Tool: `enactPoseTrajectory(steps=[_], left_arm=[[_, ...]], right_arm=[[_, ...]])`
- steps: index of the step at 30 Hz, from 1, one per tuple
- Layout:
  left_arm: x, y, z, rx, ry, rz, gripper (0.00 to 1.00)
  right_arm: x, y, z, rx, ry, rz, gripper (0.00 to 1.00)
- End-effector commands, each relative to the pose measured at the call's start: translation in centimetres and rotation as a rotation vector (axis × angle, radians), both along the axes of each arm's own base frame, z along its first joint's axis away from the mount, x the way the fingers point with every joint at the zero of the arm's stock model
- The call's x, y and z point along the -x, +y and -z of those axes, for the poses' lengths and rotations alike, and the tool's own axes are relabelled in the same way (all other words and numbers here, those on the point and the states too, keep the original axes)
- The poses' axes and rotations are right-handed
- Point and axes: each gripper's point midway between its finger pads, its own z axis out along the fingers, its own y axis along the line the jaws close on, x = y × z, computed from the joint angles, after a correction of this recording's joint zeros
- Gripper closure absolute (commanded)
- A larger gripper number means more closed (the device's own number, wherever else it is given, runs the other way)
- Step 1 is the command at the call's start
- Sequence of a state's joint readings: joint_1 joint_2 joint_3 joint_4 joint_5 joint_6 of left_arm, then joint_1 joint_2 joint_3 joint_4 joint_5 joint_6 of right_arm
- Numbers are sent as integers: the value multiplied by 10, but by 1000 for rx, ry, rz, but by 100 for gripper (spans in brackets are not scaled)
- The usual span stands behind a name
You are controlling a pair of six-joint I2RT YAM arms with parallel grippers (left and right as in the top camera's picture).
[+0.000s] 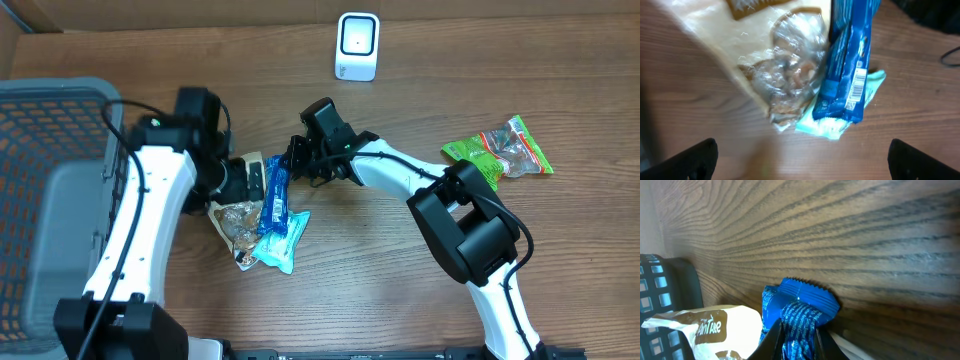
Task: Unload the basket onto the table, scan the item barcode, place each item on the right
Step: 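Move the right gripper left to the blue bar on the pile, then grasp the blue bar end with the right gripper and drag it right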
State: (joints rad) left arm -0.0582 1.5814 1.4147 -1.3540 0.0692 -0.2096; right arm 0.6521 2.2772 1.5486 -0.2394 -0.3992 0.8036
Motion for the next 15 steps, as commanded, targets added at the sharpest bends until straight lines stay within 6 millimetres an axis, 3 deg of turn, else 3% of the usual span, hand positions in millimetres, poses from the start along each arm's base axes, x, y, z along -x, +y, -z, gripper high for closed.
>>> enactPoseTrajectory(steps=[1,5,8,11,15], left_arm=[[-24,23,-63,-116,-152,-49,0],[-22,36,-126,-182,-257,-84,0],[-14,46,-158,-229,-310,-99,0],[-12,54,-175,-285,-350,-68,0],[-11,55,-176,-306,-349,3,0]], right_arm=[[-8,-21,14,31,33,22,96],[-12,-41,18,33,94,48,96],[-13,-68,24,39,185,81,96],[-19,-107,25,47,248,108,96],[-27,-163,19,108,244,116,96]])
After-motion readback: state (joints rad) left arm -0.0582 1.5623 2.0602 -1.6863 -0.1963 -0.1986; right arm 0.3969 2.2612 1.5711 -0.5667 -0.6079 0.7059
